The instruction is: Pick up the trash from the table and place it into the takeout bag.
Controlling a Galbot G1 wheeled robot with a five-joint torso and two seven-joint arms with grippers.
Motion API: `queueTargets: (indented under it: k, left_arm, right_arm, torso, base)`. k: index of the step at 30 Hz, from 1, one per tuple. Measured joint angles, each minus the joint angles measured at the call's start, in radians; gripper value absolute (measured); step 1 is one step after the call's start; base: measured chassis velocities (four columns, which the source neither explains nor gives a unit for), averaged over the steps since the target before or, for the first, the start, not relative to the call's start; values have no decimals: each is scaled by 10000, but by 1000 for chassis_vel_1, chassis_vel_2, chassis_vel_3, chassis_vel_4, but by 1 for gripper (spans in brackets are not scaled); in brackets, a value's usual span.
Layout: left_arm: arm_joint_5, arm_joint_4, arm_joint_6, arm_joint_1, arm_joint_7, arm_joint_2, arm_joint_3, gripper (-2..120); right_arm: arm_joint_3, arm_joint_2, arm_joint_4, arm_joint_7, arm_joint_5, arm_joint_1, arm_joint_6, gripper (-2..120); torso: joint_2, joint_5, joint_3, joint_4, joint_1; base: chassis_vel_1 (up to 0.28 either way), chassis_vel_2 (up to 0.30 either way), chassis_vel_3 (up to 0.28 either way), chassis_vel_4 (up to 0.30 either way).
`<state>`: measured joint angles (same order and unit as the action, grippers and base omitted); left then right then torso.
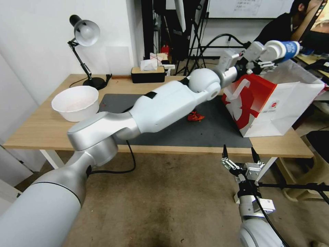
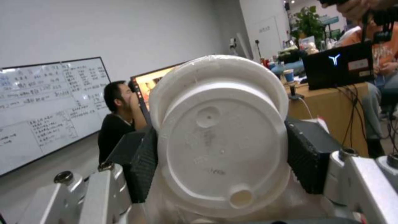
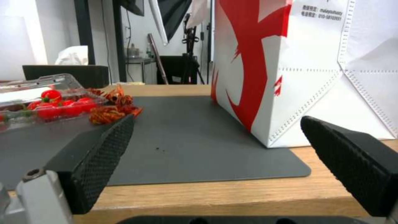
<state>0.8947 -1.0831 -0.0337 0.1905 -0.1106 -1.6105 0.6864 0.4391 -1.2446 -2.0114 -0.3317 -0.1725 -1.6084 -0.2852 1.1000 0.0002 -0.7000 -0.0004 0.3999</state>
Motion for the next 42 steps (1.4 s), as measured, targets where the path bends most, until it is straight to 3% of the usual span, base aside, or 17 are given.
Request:
queueTargets:
  k: [5, 13, 32, 34, 37, 39, 40, 42]
  left_arm:
    - [-18, 204, -111, -90, -17, -12, 305, 69]
    - [-18, 220, -110, -164, 16, 11, 318, 98]
    - [-32, 63, -91, -292, 98, 245, -258, 100]
    - [-23, -305, -54, -414, 269, 920, -394, 100]
    - [-18, -568, -23, -558, 337, 1342, -462, 100]
    - [-46, -1128, 24, -1038, 425, 2344, -796, 100]
    - [-46, -1128, 24, -1038, 425, 2344, -796, 100]
    - [-150, -1636, 28, -1486, 476, 3184, -1162, 100]
  right_arm:
    - [-106, 20, 113, -1, -20, 158, 3, 100]
    - [-140, 17, 136, -3, -28, 198, 26, 100]
    - [-102, 39, 118, -17, -41, 178, 27, 100]
    - [-100, 41, 117, -21, -43, 180, 28, 100]
    - [-103, 42, 117, -20, -44, 188, 28, 100]
    - [-118, 42, 116, -20, -44, 212, 39, 100]
    - [-118, 42, 116, -20, -44, 212, 39, 100]
    - [-122, 49, 95, -19, -44, 217, 56, 100]
  torso:
    - [0, -1, 0, 5, 0]
    - [-1, -2, 0, 4, 0]
    - [0, -3, 1, 1, 0]
    - [0, -4, 1, 4, 0]
    - [0, -4, 0, 5, 0]
    - [0, -6, 0, 5, 1]
    - [0, -6, 0, 5, 1]
    - [0, -8, 0, 3, 0]
  base:
    - [0, 0, 0, 0]
    - [0, 0, 0, 0]
    - [0, 0, 0, 0]
    - [0, 0, 0, 0]
    - [0, 0, 0, 0]
    - [0, 0, 0, 0]
    - [0, 0, 0, 0]
    - [0, 0, 0, 0]
